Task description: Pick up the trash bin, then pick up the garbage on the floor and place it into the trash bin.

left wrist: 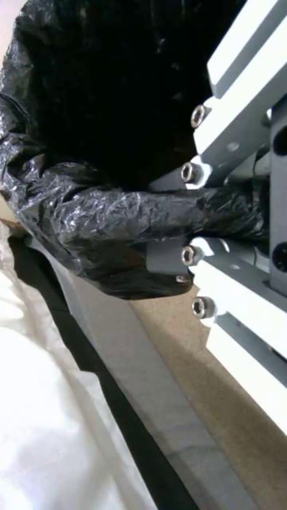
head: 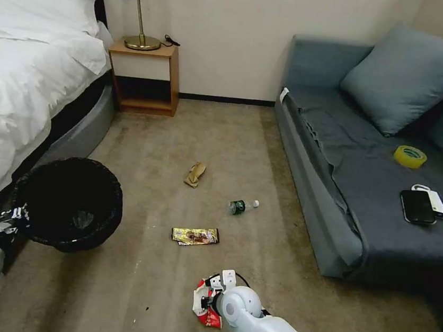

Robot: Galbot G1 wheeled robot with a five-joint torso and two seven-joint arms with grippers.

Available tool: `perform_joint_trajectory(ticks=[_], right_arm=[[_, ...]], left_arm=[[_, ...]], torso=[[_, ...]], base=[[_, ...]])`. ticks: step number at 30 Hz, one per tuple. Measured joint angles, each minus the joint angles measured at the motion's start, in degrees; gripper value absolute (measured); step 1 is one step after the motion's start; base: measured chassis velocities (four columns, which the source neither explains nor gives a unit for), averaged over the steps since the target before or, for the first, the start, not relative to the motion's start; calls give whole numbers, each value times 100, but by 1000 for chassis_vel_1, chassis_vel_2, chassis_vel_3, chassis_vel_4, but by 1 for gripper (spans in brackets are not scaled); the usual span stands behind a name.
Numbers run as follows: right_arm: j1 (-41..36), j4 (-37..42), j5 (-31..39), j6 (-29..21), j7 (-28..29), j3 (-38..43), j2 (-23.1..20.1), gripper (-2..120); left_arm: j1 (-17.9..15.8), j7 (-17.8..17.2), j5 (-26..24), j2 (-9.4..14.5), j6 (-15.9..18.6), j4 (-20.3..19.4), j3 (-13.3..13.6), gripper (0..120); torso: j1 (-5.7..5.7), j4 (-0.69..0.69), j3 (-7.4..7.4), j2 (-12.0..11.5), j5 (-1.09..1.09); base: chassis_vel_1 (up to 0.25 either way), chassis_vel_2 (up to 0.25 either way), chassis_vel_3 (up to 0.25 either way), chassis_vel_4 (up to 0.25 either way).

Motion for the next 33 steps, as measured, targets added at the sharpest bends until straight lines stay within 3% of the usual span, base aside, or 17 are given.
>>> perform_joint_trajectory(ticks=[8,12,16,19,25,28,33], right_arm=[[-15,59,-44,59,-13,64,-61,0],[-12,336,-50,122,10,266,-236,0],[79,812,-114,205,49,610,-468,0],[324,1563,-103,295,79,1001,-902,0],[660,2432,59,405,107,1456,-1428,0],[977,2988,106,762,-136,1725,-1818,0],[1178,3498,86,1205,-526,1767,-2038,0]], left_arm=[[11,-27,-25,-10,75,-98,89,4],[-5,-103,-95,-7,210,-186,254,4],[-31,-198,-157,-12,359,-276,531,4],[-51,-304,-160,-36,477,-346,892,4],[-95,-495,-252,-120,658,-456,1287,4],[-153,-645,-318,-202,823,-524,1606,4],[-239,-790,-356,-264,1111,-550,1931,4]], torso=[[0,0,0,0,0],[0,1,0,0,1],[0,0,0,0,2],[0,0,0,0,1],[0,0,0,0,2],[0,-1,0,0,1],[0,0,0,1,1]], base=[[0,0,0,0],[0,0,0,0],[0,0,0,0],[0,0,0,0],[0,0,0,0],[0,0,0,0],[0,0,0,0]])
